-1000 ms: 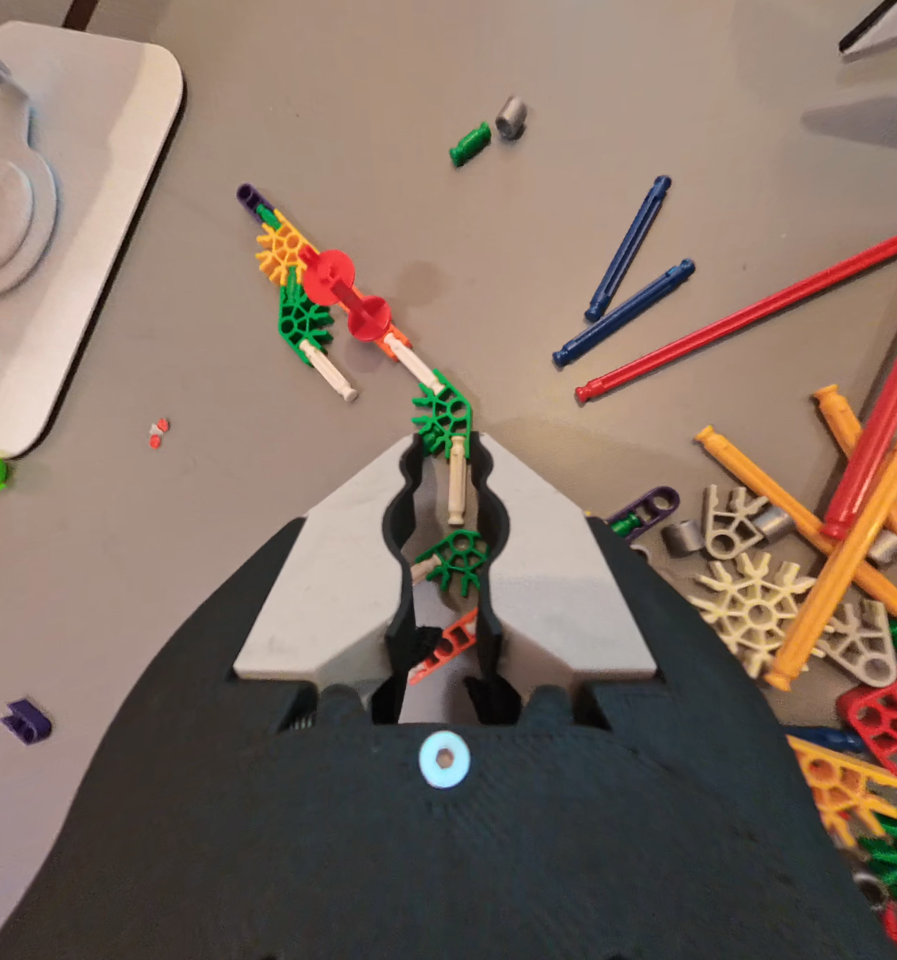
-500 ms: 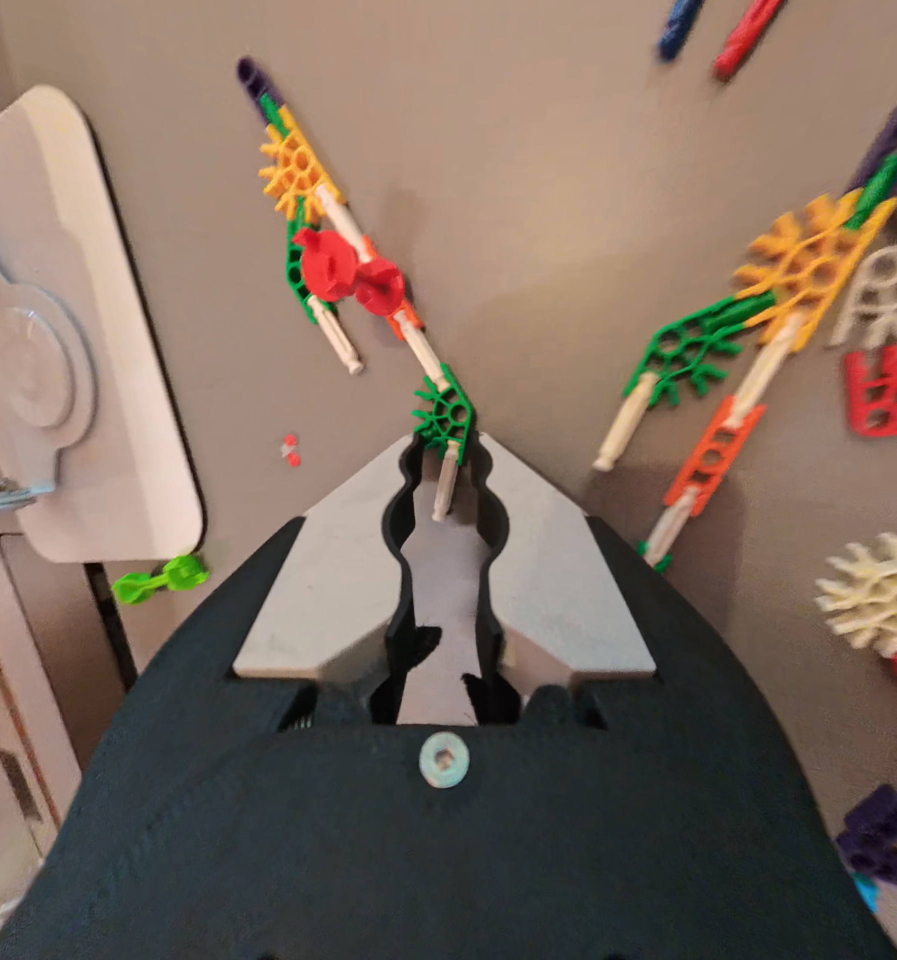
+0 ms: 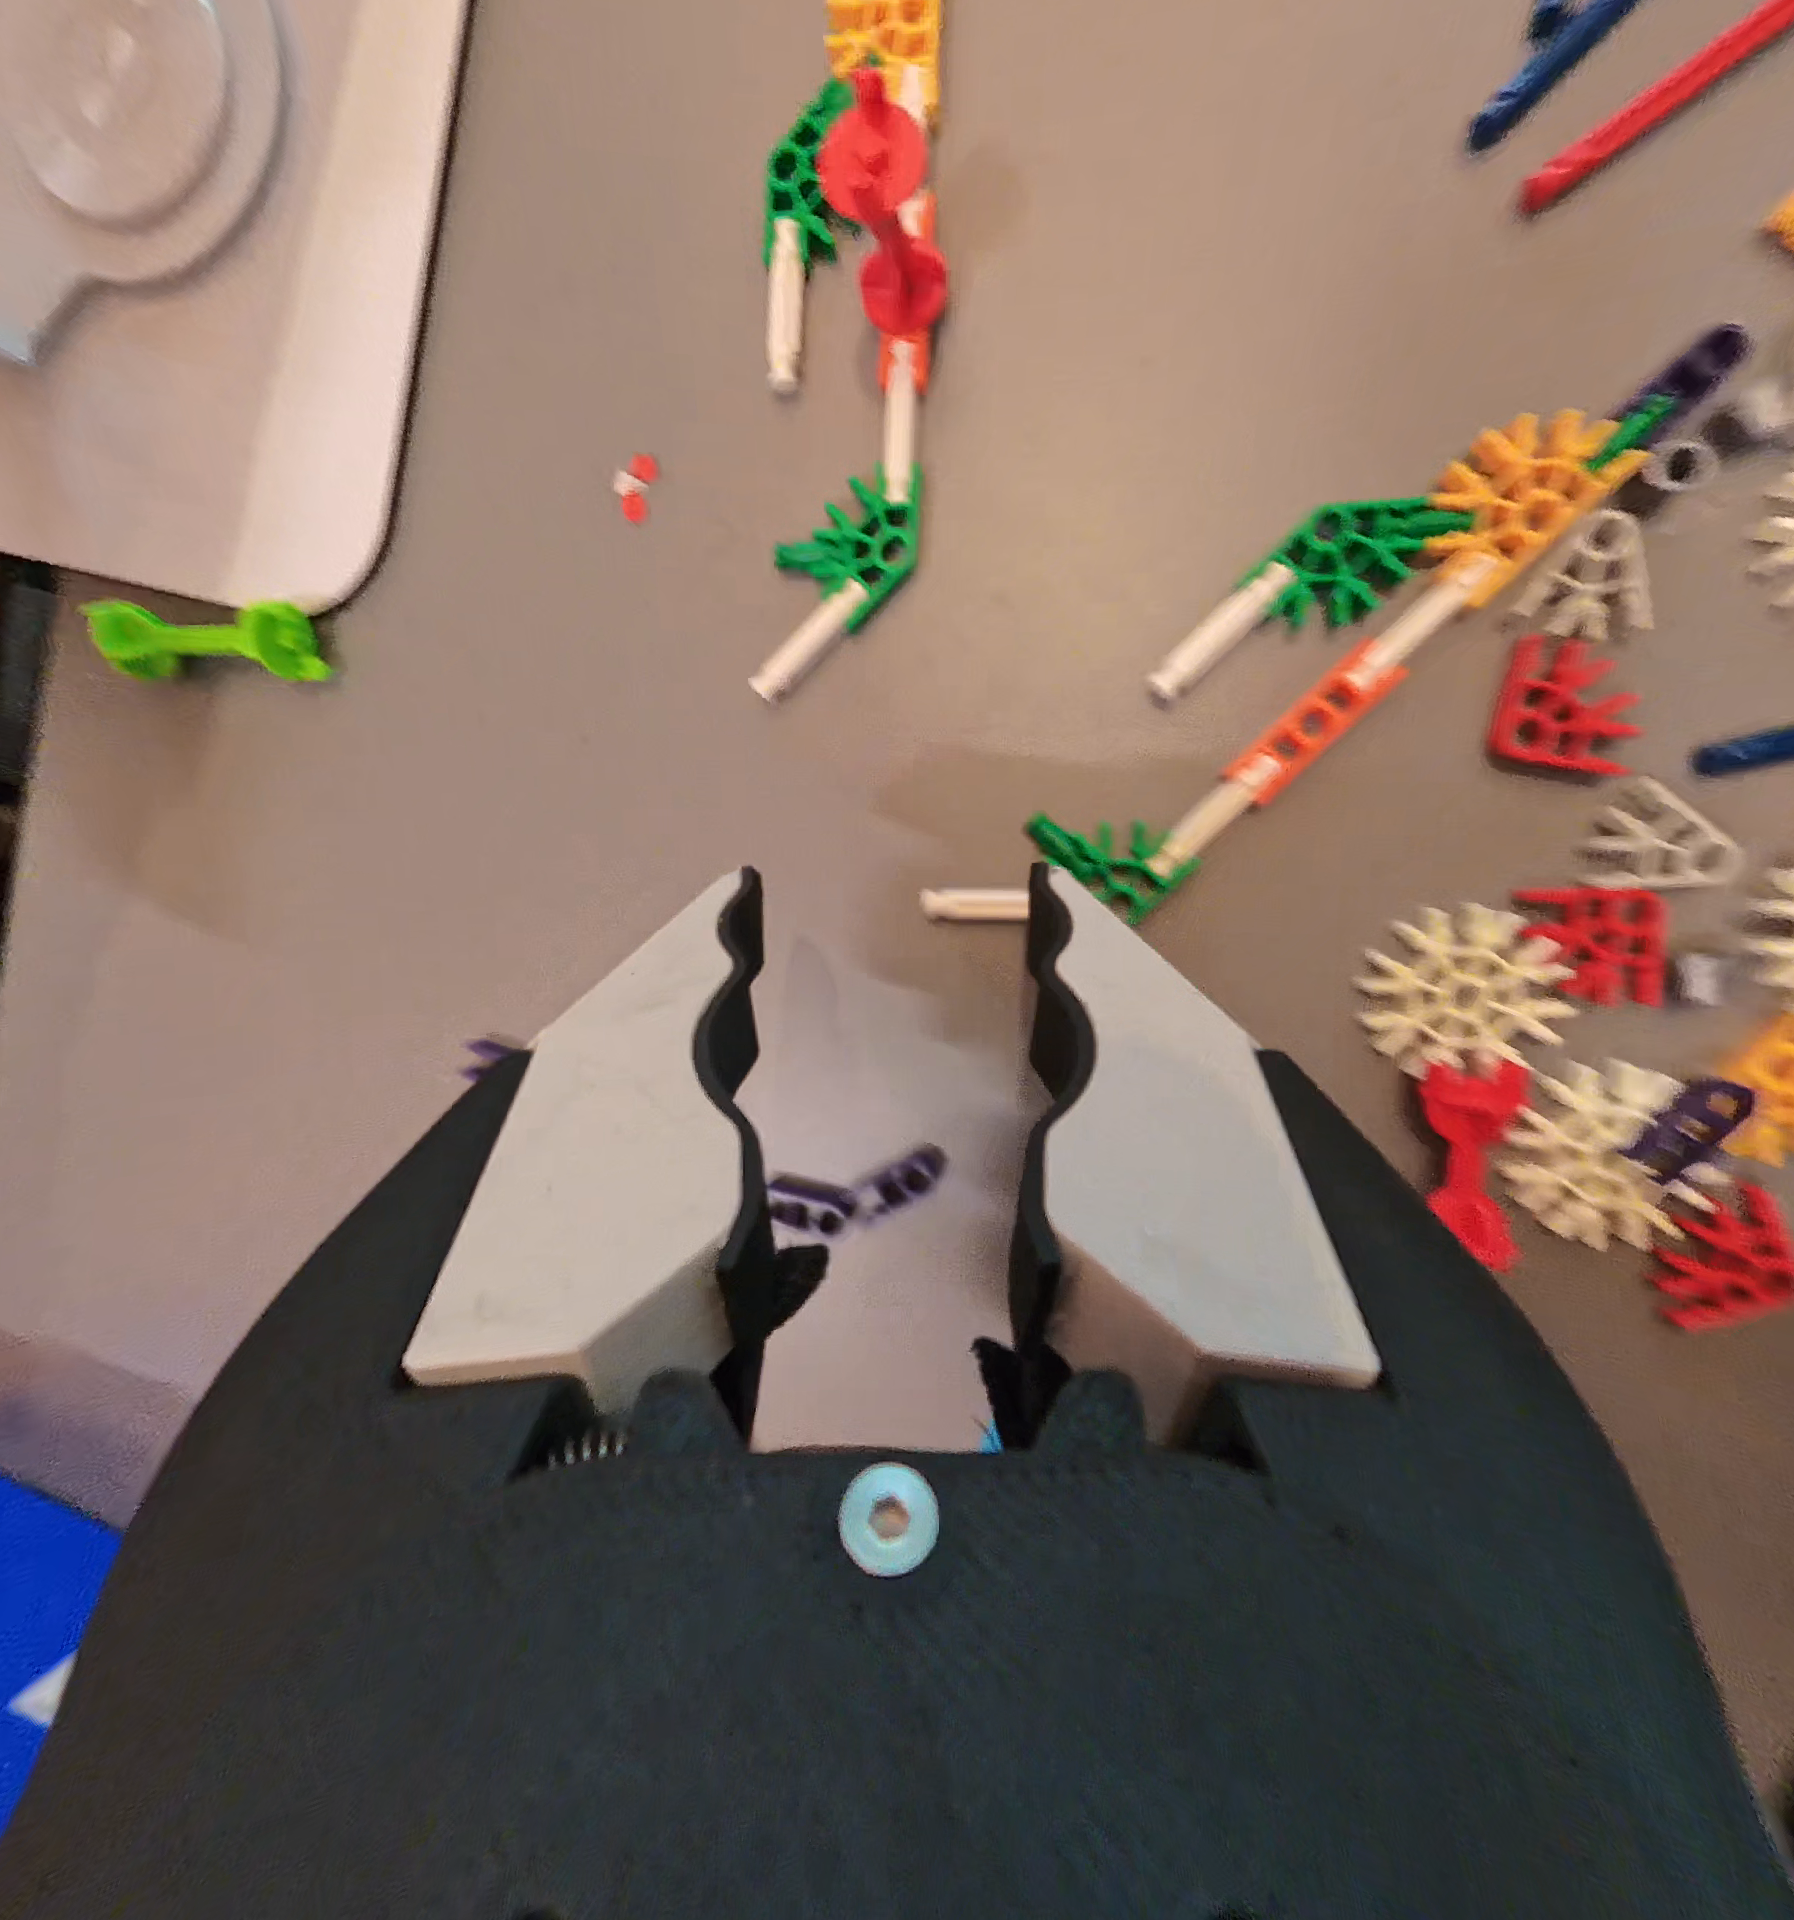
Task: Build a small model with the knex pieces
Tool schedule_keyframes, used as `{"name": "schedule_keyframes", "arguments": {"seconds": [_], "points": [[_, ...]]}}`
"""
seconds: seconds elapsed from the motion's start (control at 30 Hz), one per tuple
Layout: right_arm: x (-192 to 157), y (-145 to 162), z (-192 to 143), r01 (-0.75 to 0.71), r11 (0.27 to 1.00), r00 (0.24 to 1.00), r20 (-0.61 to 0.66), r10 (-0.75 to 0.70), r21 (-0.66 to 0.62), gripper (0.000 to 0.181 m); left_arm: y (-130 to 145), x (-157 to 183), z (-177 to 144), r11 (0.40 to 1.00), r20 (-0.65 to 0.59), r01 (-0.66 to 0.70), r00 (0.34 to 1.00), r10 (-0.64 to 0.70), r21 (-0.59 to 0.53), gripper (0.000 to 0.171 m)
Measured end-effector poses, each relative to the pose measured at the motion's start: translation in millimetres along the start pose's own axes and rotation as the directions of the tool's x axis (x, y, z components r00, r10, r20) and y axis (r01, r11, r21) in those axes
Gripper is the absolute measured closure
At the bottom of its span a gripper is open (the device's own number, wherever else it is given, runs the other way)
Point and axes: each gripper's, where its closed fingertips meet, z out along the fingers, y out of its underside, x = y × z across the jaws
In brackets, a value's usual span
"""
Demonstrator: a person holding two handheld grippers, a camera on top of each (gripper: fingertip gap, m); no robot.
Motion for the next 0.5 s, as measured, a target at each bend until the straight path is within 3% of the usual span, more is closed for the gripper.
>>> {"name": "schedule_keyframes", "arguments": {"seconds": [0.1,0.27,0.4,0.5], "points": [[-0.1,-1.4,-1.0,0.0,1.0,1.0,0.0,0.0,0.011,0.095,13.7,33.6,-17.5,0.996,-0.119,0.087,0.989,-0.083,0.033,0.126],[-0.2,-6.0,-3.7,-0.009,0.999,1.0,0.005,0.009,0.043,0.096,16.4,63.7,-27.1,0.989,-0.1,0.101,0.991,-0.09,0.109,0.134],[-2.5,-7.3,-5.5,0.001,0.999,1.0,0.008,-0.001,0.05,0.097,-5.2,66.6,-10.6,0.992,-0.021,-0.045,0.999,0.048,0.12,0.14],[-3.7,-7.6,-7.0,0.006,0.999,1.0,0.008,-0.007,0.053,0.097,-20.3,73.8,5.5,0.983,-0.031,-0.156,0.987,0.16,0.093,0.143]]}}
